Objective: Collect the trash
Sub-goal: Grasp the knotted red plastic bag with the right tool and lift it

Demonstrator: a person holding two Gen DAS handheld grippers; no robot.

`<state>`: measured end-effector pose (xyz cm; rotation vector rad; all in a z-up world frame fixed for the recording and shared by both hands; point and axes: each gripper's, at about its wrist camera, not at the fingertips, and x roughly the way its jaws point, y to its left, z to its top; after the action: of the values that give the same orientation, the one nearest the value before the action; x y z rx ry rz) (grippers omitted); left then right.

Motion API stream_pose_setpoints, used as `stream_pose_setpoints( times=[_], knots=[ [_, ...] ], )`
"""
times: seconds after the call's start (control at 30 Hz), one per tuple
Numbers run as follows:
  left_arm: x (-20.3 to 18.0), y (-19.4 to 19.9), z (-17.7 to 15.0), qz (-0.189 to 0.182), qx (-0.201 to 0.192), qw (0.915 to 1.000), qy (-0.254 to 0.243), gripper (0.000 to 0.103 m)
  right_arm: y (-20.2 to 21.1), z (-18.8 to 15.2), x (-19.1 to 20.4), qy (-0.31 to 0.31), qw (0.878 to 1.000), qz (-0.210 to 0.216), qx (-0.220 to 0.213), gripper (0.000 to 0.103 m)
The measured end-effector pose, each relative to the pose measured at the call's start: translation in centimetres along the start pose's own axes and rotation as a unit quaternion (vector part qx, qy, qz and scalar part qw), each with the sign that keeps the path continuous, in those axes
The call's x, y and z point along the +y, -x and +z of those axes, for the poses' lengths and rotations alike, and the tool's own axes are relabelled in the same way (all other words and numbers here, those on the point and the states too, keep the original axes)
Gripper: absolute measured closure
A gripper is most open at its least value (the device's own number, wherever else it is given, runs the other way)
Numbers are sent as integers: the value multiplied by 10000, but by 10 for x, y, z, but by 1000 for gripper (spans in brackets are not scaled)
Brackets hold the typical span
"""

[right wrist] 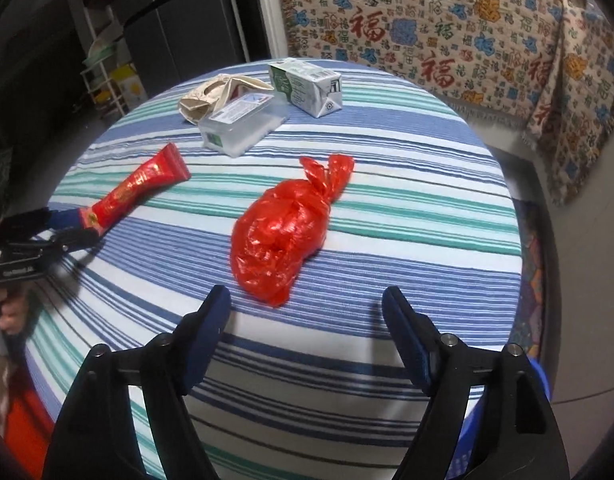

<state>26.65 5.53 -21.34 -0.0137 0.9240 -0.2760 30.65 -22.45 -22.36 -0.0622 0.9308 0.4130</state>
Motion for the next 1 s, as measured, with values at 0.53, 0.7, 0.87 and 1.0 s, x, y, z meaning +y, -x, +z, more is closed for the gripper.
stream_pose_setpoints(
  times=[0.53,0.7,0.87,1.0],
  knots=[
    [-25,-28,29,52,-17,9998,-184,60,-18,26,22,-103,9998,-64,-176,68],
    [-14,-18,25,-80,-127,9999,5,85,-10,26,12,-265,9994,6,-210,96],
    [-11,-5,21,-149,-293,9994,142,92,5,22,5,-302,9990,63,-330,96],
    [-11,5,22,-211,-458,9984,248,93,16,20,0,-407,9981,149,-449,96]
  ],
)
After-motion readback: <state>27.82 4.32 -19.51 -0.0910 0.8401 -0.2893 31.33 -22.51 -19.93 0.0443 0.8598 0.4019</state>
